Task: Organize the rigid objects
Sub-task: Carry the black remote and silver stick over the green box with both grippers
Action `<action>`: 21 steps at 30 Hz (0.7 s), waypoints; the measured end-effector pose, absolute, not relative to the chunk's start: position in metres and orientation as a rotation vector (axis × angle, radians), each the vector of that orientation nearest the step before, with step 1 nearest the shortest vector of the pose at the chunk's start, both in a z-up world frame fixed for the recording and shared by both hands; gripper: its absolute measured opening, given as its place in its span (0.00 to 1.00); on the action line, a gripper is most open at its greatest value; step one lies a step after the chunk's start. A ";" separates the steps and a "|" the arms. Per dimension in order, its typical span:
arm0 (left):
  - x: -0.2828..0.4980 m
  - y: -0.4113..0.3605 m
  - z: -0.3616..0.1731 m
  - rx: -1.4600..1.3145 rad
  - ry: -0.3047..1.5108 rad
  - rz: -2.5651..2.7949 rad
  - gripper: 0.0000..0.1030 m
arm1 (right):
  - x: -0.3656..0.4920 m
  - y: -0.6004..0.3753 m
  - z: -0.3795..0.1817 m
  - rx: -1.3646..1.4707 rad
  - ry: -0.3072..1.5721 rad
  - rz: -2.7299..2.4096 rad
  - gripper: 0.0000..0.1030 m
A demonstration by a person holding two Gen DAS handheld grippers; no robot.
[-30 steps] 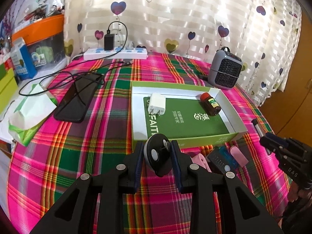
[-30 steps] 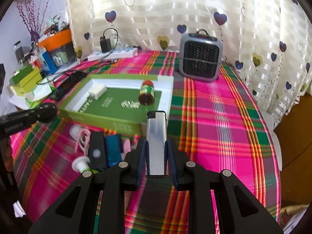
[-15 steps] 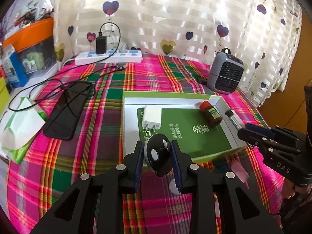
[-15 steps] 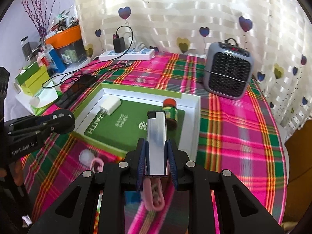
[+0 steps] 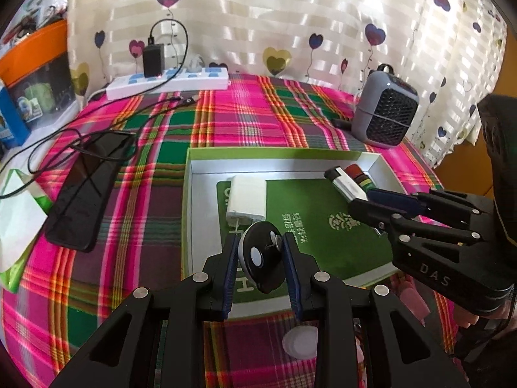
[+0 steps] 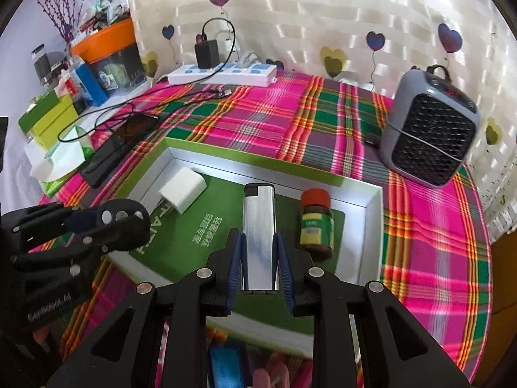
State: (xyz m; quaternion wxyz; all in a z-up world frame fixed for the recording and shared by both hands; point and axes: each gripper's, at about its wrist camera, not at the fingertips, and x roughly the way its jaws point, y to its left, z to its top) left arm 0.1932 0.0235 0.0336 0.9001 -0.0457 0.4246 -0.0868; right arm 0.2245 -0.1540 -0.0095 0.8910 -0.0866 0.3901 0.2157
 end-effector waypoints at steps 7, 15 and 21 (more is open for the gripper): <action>0.203 0.022 0.025 -0.087 0.902 -0.176 0.25 | 0.245 -0.147 -0.020 -0.193 0.847 0.437 0.23; 0.212 0.020 0.015 -0.080 0.924 -0.158 0.25 | 0.257 -0.145 -0.028 -0.202 0.860 0.426 0.23; 0.212 0.018 0.014 -0.064 0.917 -0.156 0.25 | 0.262 -0.144 -0.032 -0.201 0.861 0.419 0.23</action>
